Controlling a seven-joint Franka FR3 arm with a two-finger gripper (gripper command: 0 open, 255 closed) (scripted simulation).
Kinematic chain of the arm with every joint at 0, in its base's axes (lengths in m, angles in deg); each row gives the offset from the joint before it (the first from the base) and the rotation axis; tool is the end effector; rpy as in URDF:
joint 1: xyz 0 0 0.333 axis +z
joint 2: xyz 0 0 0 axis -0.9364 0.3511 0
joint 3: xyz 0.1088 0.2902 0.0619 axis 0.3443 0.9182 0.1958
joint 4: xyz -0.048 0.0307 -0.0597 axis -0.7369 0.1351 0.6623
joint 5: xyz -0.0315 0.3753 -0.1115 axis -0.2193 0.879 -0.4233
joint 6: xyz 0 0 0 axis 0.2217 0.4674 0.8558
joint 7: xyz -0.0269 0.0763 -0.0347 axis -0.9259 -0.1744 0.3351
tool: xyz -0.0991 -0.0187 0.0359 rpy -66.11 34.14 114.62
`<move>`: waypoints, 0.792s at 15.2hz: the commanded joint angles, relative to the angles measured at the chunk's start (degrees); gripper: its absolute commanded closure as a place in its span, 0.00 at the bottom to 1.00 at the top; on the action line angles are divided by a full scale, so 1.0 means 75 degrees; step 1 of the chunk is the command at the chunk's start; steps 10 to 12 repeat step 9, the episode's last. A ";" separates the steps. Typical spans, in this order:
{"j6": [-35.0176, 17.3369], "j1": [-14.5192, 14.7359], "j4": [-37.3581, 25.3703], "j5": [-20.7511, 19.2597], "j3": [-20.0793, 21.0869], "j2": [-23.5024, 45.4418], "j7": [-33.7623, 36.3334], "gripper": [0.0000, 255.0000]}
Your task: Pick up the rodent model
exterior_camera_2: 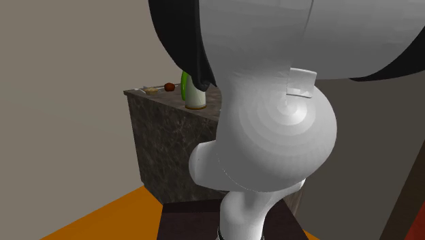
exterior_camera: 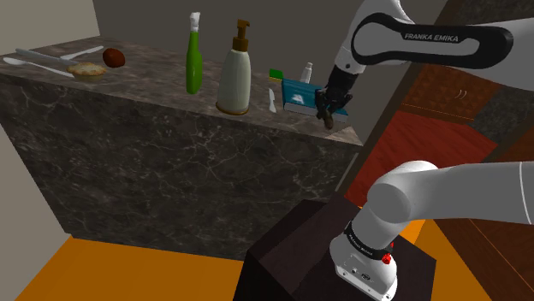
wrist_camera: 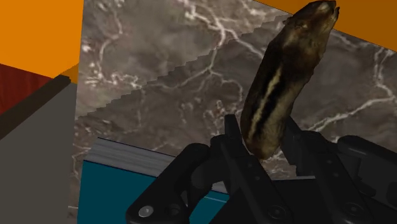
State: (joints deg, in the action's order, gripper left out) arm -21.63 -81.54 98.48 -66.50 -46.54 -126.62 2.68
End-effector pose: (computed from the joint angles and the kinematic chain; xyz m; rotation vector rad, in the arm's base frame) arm 0.2983 -0.0951 0.5222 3.0203 -0.7669 0.1680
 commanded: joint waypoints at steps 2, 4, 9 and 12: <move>0.0306 0.0006 -0.0337 0.0014 0.0010 0.0035 -0.0014 1.00; 0.0501 0.0011 -0.0556 0.0024 0.0019 0.0059 -0.0019 1.00; 0.0803 0.0018 -0.0910 0.0040 0.0033 0.0109 -0.0028 1.00; 0.0803 0.0018 -0.0910 0.0040 0.0033 0.0109 -0.0028 1.00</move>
